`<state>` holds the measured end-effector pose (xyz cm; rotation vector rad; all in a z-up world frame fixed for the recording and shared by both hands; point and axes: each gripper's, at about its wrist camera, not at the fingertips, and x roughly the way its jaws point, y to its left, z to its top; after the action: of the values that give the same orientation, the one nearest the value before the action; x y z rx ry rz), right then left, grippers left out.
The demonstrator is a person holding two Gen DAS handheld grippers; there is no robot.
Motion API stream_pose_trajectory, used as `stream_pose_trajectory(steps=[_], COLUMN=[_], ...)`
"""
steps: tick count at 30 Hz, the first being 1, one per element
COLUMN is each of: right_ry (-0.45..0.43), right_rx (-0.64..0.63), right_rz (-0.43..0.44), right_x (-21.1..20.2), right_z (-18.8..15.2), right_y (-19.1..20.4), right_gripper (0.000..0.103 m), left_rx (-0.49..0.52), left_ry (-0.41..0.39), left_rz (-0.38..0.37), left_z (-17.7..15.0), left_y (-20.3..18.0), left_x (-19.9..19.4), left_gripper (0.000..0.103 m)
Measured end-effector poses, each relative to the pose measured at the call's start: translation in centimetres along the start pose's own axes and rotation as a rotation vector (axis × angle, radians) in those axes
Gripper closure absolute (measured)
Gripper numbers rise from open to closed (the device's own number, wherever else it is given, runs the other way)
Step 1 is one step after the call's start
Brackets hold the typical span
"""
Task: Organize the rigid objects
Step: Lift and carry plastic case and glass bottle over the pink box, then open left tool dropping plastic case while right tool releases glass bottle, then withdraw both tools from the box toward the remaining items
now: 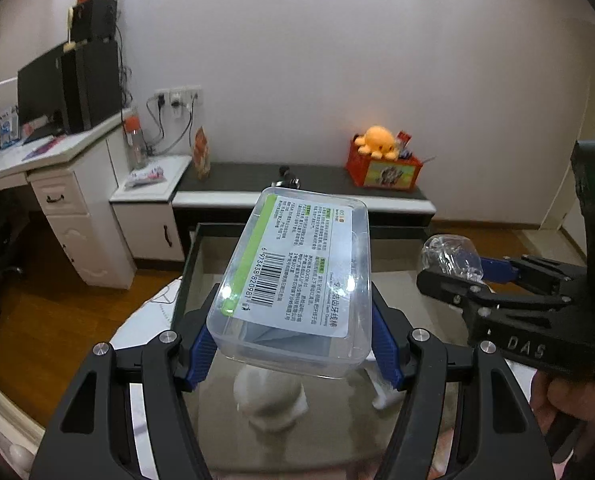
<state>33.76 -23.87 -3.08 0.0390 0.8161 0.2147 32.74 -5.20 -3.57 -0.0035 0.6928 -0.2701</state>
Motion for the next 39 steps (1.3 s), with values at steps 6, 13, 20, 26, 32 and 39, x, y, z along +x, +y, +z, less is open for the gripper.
stream_pose_trajectory(steps=[6, 13, 20, 26, 32, 39], right_ry=[0.097, 0.126, 0.107, 0.029, -0.081, -0.195], right_rx=[0.035, 0.064, 0.095, 0.138, 0.145, 0.142], right_rz=[0.005, 0.004, 0.004, -0.006, -0.016, -0.007], right_x=[4.8, 6.0, 4.7, 0.4, -6.8, -14.3], right_z=[0.0, -0.4, -0.5, -2.1, -6.1, -11.7], right_y=[-1.2, -2.0, -2.5, -2.5, -0.4, 2.6], right_gripper=[0.049, 0.048, 0.019, 0.016, 0.015, 0.000], left_rx=[-0.014, 0.005, -0.039, -0.058, -0.062, -0.052], left_ry=[0.116, 0.183, 0.095, -0.012, -0.102, -0.168], left_rz=[0.007, 0.056, 0.068, 0.096, 0.146, 0.202], left_z=[0.1, -0.4, -0.5, -1.9, -4.9, -8.9], left_y=[0.4, 0.6, 1.6, 1.9, 0.9, -1.0], left_x=[5.0, 7.3, 4.0, -2.4, -9.8, -16.8], left_gripper=[0.036, 0.033, 0.007, 0.001, 0.000, 0.000])
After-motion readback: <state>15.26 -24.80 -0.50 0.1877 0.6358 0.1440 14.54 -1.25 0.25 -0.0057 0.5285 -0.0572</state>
